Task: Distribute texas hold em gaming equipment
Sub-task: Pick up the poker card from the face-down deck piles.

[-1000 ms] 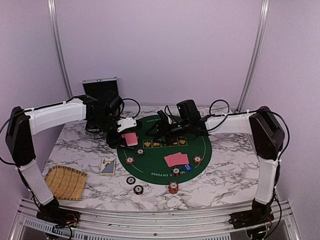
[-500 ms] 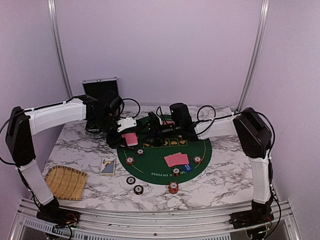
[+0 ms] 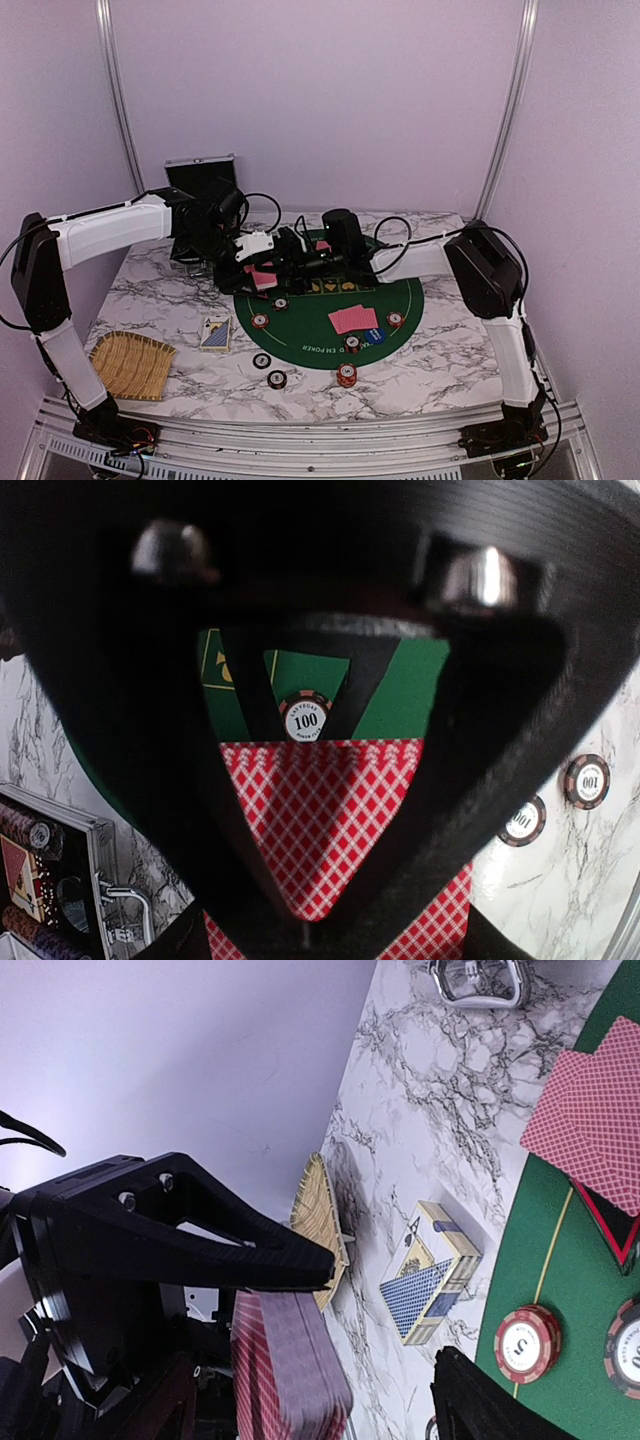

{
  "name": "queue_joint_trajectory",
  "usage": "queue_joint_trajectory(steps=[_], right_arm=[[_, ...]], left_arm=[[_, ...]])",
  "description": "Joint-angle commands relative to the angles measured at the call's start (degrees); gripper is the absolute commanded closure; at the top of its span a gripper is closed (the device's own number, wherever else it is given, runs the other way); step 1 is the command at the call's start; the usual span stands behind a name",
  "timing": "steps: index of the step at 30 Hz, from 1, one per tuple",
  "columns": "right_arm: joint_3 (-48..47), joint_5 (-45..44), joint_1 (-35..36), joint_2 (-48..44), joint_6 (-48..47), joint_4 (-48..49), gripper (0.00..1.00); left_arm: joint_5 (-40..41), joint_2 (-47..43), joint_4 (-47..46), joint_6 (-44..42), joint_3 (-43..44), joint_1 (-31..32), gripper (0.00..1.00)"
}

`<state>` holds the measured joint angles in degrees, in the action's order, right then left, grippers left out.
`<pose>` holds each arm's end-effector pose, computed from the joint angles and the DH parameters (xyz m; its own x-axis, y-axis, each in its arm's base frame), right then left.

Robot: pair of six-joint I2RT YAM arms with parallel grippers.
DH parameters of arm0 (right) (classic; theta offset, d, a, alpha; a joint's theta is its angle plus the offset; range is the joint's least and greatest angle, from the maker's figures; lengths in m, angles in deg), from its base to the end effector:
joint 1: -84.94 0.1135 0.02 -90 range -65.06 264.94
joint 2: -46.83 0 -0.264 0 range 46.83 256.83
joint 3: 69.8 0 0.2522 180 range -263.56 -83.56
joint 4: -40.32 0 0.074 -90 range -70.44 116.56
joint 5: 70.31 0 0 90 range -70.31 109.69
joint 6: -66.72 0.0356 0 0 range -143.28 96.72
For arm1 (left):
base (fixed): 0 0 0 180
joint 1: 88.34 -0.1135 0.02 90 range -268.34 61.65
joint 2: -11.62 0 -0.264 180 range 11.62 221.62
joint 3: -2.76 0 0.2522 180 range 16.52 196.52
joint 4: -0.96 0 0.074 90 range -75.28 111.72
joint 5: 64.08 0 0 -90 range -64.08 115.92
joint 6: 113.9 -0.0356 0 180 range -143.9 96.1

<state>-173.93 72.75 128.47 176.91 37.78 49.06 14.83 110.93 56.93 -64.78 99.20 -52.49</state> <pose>0.3486 0.3704 0.1769 -0.9504 -0.1775 -0.2553 -0.2804 0.1347 0.9504 0.2967 -0.2228 0.2682 -0.0955 0.8614 -0.4989 0.9495 0.2293 0.2142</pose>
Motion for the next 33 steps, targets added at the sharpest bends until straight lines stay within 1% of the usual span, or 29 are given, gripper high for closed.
queue_joint_trajectory(steps=[1, 5, 10, 18, 24, 33], right_arm=[[-3.65, 1.01, 1.18, 1.83, 1.55, 2.40, 0.20], [-4.14, 1.30, 1.17, 2.88, 1.66, 1.71, 0.21], [-4.61, 0.76, 1.07, 3.58, 0.14, -1.62, 0.21], [-0.67, -0.86, -0.58, 1.07, -2.21, -3.70, 0.21], [3.01, -0.88, -1.91, -1.23, -2.99, -3.65, 0.25], [4.47, -0.68, -2.47, -3.13, -3.53, -3.96, 0.33]], left_arm=[[-1.26, 0.01, -0.19, 0.46, 1.70, 0.26, 1.00], [-1.09, -0.05, -0.13, 0.37, 1.61, 0.27, 1.00], [-1.32, -0.25, -0.20, 0.28, 1.61, 0.27, 1.00], [-0.98, -0.97, -0.20, 0.23, 1.11, 0.27, 1.00], [-0.83, -1.34, -0.20, 0.12, 0.65, 0.26, 1.00], [-0.44, -1.24, -0.15, 0.19, 0.47, 0.20, 1.00]])
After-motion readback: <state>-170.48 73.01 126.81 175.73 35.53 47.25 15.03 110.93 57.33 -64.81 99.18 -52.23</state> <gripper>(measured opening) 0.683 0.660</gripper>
